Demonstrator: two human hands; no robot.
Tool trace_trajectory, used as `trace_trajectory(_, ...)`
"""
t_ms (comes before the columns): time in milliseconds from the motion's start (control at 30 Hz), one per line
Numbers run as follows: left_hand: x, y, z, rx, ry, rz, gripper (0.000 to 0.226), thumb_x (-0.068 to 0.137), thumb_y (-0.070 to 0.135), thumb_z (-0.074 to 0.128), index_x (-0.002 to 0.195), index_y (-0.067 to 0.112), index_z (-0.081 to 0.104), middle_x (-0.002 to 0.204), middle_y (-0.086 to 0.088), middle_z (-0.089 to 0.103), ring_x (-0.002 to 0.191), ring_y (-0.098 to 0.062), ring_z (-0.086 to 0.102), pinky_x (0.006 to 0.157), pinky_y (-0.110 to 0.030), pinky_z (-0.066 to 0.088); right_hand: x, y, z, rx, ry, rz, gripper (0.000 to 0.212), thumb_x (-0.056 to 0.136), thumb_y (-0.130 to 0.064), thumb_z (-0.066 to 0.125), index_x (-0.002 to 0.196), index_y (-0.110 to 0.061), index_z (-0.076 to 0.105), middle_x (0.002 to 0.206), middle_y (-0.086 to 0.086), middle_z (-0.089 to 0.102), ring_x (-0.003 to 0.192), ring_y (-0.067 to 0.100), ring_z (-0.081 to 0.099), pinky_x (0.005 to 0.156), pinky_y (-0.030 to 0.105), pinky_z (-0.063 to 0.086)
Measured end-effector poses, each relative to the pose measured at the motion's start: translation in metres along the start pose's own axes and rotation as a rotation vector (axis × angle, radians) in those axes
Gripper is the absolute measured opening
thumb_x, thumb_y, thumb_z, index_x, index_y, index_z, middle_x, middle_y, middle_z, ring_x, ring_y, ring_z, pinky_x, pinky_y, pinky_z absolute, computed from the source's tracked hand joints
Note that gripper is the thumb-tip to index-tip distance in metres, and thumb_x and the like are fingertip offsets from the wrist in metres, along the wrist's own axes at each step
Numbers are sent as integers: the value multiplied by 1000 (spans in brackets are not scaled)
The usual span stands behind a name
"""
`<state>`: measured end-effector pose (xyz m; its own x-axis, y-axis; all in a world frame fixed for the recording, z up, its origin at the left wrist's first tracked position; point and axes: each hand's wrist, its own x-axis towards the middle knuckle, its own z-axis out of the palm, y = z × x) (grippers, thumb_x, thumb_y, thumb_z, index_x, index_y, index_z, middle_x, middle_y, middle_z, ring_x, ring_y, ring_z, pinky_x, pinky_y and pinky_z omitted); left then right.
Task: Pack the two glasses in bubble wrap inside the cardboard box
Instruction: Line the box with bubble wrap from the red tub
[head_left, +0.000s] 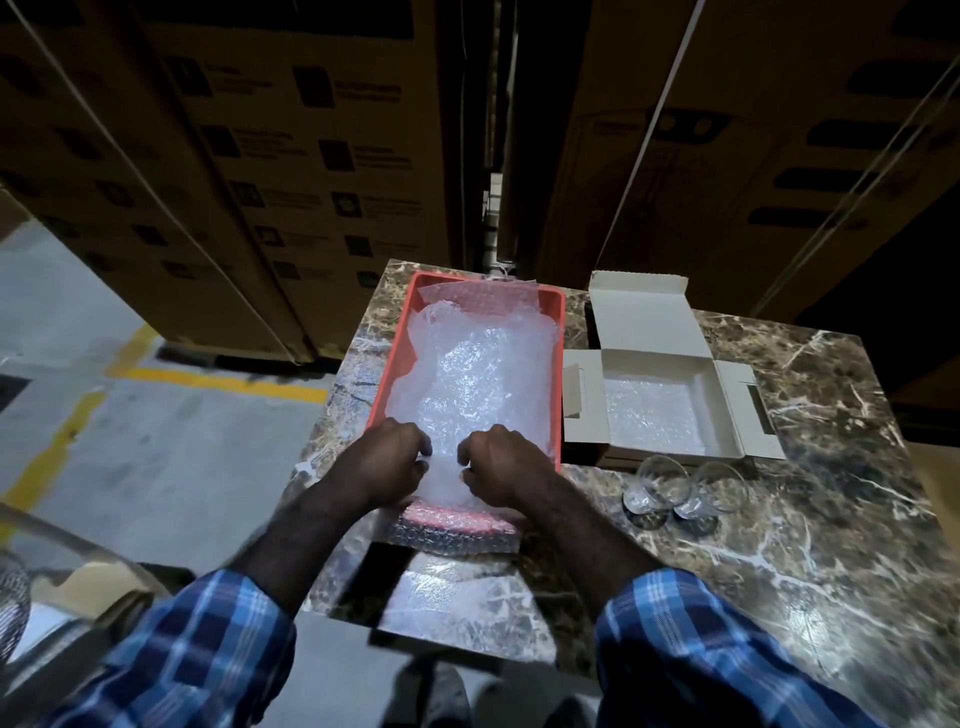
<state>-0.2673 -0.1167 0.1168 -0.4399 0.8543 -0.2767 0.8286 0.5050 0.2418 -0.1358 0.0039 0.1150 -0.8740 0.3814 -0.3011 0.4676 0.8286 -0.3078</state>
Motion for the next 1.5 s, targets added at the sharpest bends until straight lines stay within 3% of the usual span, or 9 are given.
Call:
trace_trajectory(200,-1,-8,-4,-102,19,36,28,93,32,67,117,18,73,120,-1,72,114,-20,64,96,-34,49,4,4,-3,20,-2,12,15,96,-19,58,103,-10,68,103,14,68,88,31,64,65,29,39)
trace_trajectory(367,-7,-7,-4,-259,52,46,46,97,54,54,120,19,71,120,1,72,112,-20,64,93,-33,48,8,8,-10,225,97,51,17,97,-22,47,98,-12,60,95,13,67,79,30,61,68,38,51)
trace_trajectory(533,-3,1,-3,-200,141,67,55,98,45,58,146,18,50,130,-10,65,114,-27,61,96,-35,45,1,11,-18,311,194,-75,13,105,-26,38,103,-14,44,87,12,65,70,30,58,63,42,47)
trace_trajectory(700,5,6,-11,-193,293,83,43,98,34,60,137,15,60,125,-11,69,117,-28,60,96,-37,46,-4,10,-17,228,369,-179,12,108,-28,34,107,-17,41,70,6,57,54,27,49,52,41,42)
trace_trajectory(900,2,18,-28,-117,293,119,73,86,43,73,149,18,46,128,-15,64,127,-30,50,98,-39,45,-3,15,-34,217,538,-208,11,107,-25,41,110,-15,47,77,7,63,58,28,53,51,40,45)
trace_trajectory(1067,5,14,-37,-167,466,173,22,89,7,62,108,12,74,86,-14,74,76,-33,68,62,-35,50,-5,22,-43,243,572,-186,24,105,-36,46,115,-16,53,72,3,60,59,20,52,54,33,41)
trace_trajectory(1200,5,10,-53,-332,612,150,21,92,7,67,112,6,75,102,-13,76,85,-30,73,75,-35,57,-15,29,-44,215,440,-171,56,89,-55,65,129,-17,58,85,-6,57,71,12,50,62,29,38)
trace_trajectory(1333,6,5,-71,-451,581,120,23,95,18,68,113,6,75,115,-8,73,104,-20,70,88,-25,51,-20,42,-45,270,511,-178,13,91,-20,70,99,-11,75,92,4,73,84,20,63,78,38,53)
trace_trajectory(1500,10,-1,-91,-632,521,120,20,92,21,71,107,11,77,108,-2,75,96,-9,71,84,-31,58,-27,49,-89,604,597,-41,21,94,-13,67,113,-13,75,108,-7,73,97,7,67,83,19,52)
